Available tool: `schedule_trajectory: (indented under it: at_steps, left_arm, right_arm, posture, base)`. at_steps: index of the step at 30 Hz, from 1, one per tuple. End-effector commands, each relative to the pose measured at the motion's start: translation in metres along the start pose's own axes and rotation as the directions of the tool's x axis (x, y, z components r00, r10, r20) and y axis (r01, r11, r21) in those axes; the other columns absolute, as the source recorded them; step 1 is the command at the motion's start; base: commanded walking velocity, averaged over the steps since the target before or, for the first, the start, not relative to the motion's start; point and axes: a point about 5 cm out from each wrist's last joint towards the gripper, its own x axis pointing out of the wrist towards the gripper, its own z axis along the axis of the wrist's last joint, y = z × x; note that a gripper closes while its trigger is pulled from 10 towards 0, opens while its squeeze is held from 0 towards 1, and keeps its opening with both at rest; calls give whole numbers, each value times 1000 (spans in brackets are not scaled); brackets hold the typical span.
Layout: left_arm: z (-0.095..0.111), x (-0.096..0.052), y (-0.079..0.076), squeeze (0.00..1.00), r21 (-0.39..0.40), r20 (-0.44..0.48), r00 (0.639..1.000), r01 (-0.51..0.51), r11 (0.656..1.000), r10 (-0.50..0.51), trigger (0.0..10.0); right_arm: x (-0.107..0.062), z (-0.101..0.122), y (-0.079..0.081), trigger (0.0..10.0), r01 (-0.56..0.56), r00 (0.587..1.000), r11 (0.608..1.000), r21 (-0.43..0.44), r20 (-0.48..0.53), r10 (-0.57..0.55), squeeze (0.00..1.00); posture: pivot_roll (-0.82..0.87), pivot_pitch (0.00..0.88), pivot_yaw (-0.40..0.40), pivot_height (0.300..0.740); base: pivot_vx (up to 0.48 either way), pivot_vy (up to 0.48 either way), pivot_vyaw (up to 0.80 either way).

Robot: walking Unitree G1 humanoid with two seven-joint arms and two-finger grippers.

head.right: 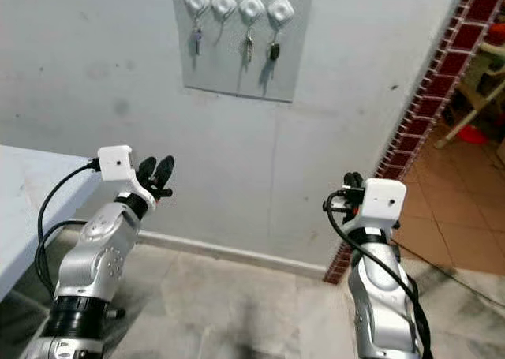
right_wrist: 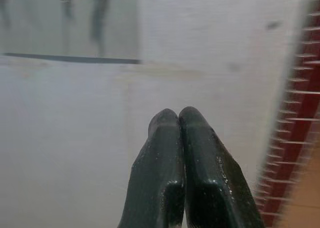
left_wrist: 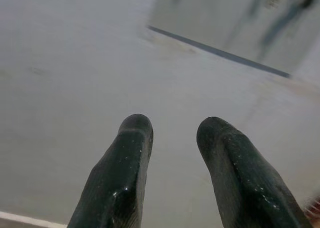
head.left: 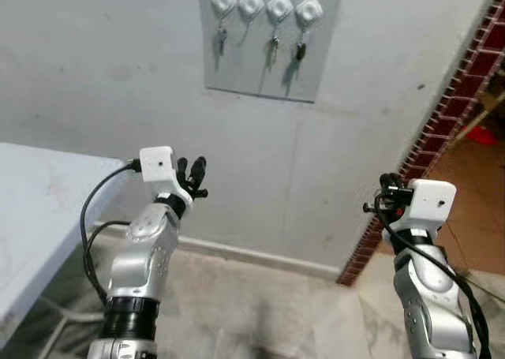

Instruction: Hang keys on a hook

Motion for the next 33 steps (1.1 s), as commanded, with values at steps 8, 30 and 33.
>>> schedule_trajectory:
  at_steps: [8,30,33]
  left_arm:
    - [2,-2,7,0,14,3,1000,-27,1000,27,10000]
    - [2,-3,4,0,84,-3,1000,-11,996,11,10000]
    - [3,-3,4,0,58,14,1000,-10,998,9,10000]
  right_arm:
    - [1,5,6,10000,-24,1000,1000,9,18,24,0]
    - [0,3,9,10000,-31,999,999,8,9,31,0]
    - [0,3,9,10000,-34,999,999,7,7,33,0]
  posture:
    - [98,37,-35,740]
    - [101,43,-36,740]
    - [103,47,-37,740]
  base:
    - [385,285,0]
    - [459,48,0]
    - [291,0,0]
